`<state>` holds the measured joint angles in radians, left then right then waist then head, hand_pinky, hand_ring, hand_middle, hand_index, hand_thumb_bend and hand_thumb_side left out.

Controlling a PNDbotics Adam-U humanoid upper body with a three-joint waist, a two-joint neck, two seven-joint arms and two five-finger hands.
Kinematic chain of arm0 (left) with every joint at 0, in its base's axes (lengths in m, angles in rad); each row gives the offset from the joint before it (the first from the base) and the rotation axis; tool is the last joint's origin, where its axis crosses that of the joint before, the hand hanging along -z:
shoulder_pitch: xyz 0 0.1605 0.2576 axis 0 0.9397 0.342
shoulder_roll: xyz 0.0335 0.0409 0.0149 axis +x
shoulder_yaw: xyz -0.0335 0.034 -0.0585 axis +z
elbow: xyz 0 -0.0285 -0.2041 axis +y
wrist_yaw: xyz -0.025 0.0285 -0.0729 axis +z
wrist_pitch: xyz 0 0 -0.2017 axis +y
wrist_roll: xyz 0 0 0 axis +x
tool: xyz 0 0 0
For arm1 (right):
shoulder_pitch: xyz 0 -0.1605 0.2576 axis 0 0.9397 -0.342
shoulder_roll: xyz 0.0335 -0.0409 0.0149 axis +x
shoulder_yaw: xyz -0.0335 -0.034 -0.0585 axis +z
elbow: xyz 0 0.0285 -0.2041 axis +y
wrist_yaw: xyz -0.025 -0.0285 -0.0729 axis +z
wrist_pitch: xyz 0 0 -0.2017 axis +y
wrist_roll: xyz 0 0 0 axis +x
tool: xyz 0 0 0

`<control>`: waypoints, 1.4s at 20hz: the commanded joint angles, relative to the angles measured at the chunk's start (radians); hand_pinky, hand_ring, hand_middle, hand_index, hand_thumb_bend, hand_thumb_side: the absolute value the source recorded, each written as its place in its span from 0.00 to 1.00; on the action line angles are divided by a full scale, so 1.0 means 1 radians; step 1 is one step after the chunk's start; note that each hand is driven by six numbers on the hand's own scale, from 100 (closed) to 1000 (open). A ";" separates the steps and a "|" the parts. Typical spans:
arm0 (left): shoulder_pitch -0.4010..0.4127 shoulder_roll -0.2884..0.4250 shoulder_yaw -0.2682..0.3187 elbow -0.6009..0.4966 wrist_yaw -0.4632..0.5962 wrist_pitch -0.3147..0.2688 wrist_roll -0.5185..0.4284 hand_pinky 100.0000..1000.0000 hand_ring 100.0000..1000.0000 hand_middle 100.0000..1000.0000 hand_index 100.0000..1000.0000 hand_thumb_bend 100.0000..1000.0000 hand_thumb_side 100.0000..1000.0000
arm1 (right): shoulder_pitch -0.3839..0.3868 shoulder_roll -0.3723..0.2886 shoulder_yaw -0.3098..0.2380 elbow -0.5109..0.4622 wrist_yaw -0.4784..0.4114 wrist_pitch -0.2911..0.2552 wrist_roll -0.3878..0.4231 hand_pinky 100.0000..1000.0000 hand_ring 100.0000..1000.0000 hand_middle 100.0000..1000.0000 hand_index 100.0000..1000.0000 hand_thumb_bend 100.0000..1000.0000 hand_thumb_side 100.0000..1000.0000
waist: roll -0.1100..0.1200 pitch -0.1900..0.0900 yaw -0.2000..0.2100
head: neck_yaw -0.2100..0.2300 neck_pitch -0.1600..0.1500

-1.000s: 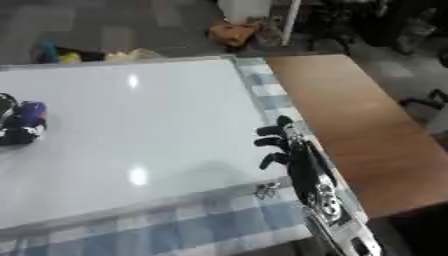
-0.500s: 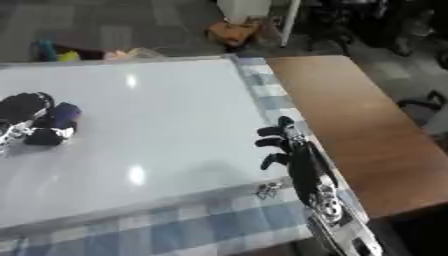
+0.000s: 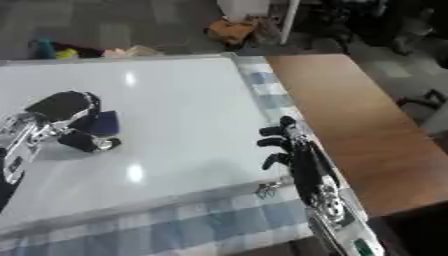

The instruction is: Wipe the whiteboard clean with a brush.

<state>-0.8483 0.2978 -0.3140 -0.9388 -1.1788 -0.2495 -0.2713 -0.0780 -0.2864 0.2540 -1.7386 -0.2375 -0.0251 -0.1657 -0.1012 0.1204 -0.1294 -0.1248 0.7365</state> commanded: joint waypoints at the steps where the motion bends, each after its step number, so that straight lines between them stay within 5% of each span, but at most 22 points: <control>1: -0.012 0.007 -0.010 -0.026 0.007 -0.003 -0.019 0.58 0.60 0.52 0.19 0.90 0.61 | -0.004 -0.014 -0.003 -0.016 0.006 0.000 0.002 0.31 0.65 0.67 0.62 0.00 1.00 | 0.002 -0.012 -0.002 | 0.001 0.000; 15: -0.004 0.005 0.049 0.093 -0.068 0.031 -0.004 0.58 0.60 0.53 0.19 0.86 0.64 | -0.003 -0.014 -0.004 -0.015 0.008 0.000 0.001 0.31 0.65 0.67 0.62 0.00 1.00 | 0.003 -0.010 0.004 | -0.004 0.000; 23: 0.010 0.050 0.211 0.261 -0.169 0.133 0.085 0.58 0.61 0.54 0.19 0.76 0.70 | 0.000 -0.012 -0.006 -0.013 0.012 0.001 0.000 0.31 0.65 0.67 0.62 0.00 1.00 | 0.001 -0.007 0.009 | -0.009 0.000; 28: 0.007 0.047 0.240 0.326 -0.193 0.205 0.156 0.58 0.61 0.54 0.19 0.75 0.70 | -0.002 -0.013 -0.006 -0.013 0.012 0.001 0.001 0.31 0.65 0.67 0.62 0.00 1.00 | 0.002 -0.008 0.010 | -0.008 -0.001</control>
<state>-0.8711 0.3076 -0.0737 -0.6983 -1.3206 -0.0678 -0.1202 -0.0708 -0.2864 0.2534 -1.7386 -0.2304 -0.0245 -0.1654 -0.0991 0.1101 -0.1229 -0.1337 0.7370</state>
